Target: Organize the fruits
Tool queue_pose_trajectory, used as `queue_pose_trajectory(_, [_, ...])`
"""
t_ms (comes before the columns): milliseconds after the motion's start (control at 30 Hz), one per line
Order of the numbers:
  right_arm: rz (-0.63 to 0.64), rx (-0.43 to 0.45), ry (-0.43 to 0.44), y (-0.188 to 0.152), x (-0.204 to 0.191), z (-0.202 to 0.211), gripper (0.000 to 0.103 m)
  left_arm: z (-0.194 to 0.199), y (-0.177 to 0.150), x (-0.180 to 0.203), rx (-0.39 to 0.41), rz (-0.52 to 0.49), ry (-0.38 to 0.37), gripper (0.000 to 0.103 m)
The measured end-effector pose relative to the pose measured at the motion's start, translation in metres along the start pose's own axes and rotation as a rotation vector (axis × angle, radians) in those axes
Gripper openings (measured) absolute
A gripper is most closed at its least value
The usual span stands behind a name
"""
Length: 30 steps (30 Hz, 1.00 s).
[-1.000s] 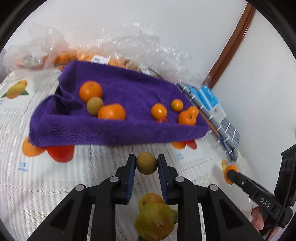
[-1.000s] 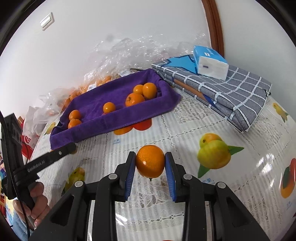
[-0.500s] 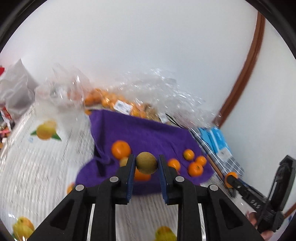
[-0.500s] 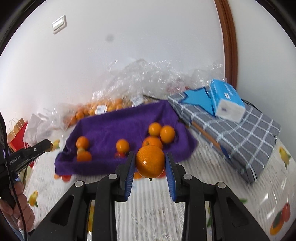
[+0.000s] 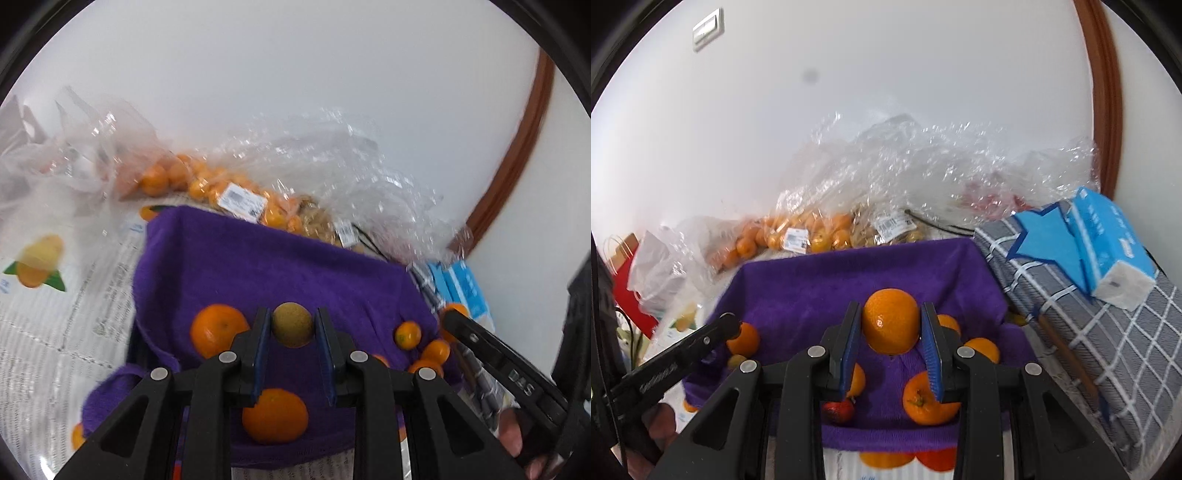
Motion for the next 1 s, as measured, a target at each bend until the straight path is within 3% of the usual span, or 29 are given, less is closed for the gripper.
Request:
queue_pose_trajectory(367, [-0.01,-0.104,0.027,-0.026,0.011,-0.042,0.032,-0.024,-0.009,-0.003,-0.069,0.006,0.003,0.023])
queue_pose_trajectory(633, [-0.002,-0.097,0.005,-0.031,0.008,-0.029,0.033,-0.017,-0.012,-0.002,-0.071,-0.032,0.031,0.025])
queue_pose_trajectory(833, [0.002,-0.064,-0.065,-0.021,-0.009,0.035,0.048,0.038,0.0,-0.001,-0.044,-0.052,0.088,0.042])
queue_pose_trajectory(933, [0.04,-0.023,-0.12,-0.021,-0.023,0.082,0.064,0.08,-0.001,0.001,-0.006,-0.089,0.129,0.056])
queue_pose_trajectory(1000, [0.037,-0.016,-0.13,-0.023,-0.027,0.104,0.064,0.112,-0.006,0.001,0.034,-0.123,0.173,0.068])
Point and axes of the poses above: each gripper's, at about its wrist camera, not at the fingertips, and z roughly against the way its jaws point, x to its right, y to its top, the point moved 6 cm from there along -z, roughly the way its jaws point, and after that the axes turned 9 degrees about y, right-handed, at the moved point
